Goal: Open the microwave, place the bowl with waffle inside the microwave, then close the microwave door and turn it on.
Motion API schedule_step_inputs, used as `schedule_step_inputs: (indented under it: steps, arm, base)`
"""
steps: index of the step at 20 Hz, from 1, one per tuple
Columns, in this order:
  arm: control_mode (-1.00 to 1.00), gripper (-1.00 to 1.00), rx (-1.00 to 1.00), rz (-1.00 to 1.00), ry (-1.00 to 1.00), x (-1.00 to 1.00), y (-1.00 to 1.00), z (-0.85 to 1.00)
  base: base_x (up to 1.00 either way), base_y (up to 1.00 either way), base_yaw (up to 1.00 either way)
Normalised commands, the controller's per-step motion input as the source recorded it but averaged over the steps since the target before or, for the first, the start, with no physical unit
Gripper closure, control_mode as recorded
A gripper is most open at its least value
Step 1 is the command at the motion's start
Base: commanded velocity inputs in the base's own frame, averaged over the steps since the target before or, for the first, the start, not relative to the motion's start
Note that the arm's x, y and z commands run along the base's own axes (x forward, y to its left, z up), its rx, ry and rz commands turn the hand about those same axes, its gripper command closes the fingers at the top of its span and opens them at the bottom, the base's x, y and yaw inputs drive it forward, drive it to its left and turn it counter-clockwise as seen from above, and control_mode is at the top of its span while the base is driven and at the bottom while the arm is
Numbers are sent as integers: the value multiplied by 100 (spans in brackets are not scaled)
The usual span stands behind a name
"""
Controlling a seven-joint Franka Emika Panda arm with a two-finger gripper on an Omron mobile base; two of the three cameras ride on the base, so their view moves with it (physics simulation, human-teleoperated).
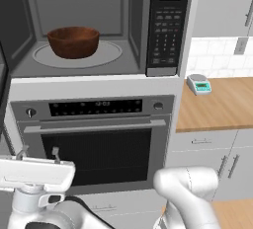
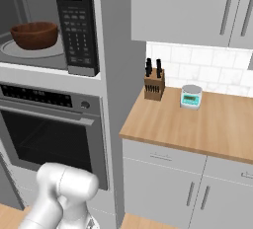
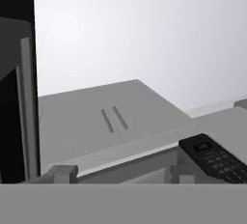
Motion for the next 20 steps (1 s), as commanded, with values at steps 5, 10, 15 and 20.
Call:
schedule_step_inputs:
  steps: [5,10,15,20]
  arm:
    - [-100,100,0,0,0,0,29,-4]
    - [-100,100,0,0,0,0,23,-5]
    - [-100,100,-14,0,0,0,18,-45]
    - [-100,100,-26,0,8,6,18,-56]
  base:
    - [0,0,0]
    - [0,0,0]
    - [0,0,0]
    - [0,0,0]
